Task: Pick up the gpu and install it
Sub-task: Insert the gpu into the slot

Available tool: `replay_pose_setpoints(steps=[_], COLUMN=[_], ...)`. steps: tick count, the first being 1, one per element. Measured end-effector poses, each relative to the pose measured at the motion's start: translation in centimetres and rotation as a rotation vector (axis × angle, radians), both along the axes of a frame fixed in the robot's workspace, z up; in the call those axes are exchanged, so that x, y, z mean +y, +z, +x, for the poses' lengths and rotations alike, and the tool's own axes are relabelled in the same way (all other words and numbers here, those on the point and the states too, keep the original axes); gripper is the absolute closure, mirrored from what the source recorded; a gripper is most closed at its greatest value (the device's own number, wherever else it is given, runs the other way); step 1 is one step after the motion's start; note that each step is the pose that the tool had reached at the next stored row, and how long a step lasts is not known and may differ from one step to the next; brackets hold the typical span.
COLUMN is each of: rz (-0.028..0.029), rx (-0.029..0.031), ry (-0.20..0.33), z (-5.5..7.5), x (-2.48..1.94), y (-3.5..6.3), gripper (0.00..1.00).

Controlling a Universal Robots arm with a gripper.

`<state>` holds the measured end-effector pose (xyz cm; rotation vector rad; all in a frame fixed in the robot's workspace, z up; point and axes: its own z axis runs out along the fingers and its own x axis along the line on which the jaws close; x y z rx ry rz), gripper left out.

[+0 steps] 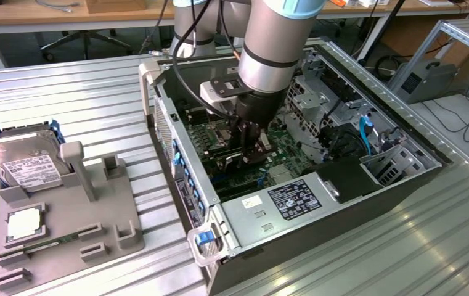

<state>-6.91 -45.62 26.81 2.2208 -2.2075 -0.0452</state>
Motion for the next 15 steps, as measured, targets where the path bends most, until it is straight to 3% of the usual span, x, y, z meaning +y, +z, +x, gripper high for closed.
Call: replay_pose_setpoints(steps=[3,7,15], rz=[0.0,-0.0001,0.0], rx=[0.0,0.0,0.0], ry=[0.0,0.0,0.0], z=[0.0,0.0,0.0], x=[0.0,0.0,0.0], y=[0.0,0.0,0.0], gripper=[0.51,0.73,0.73])
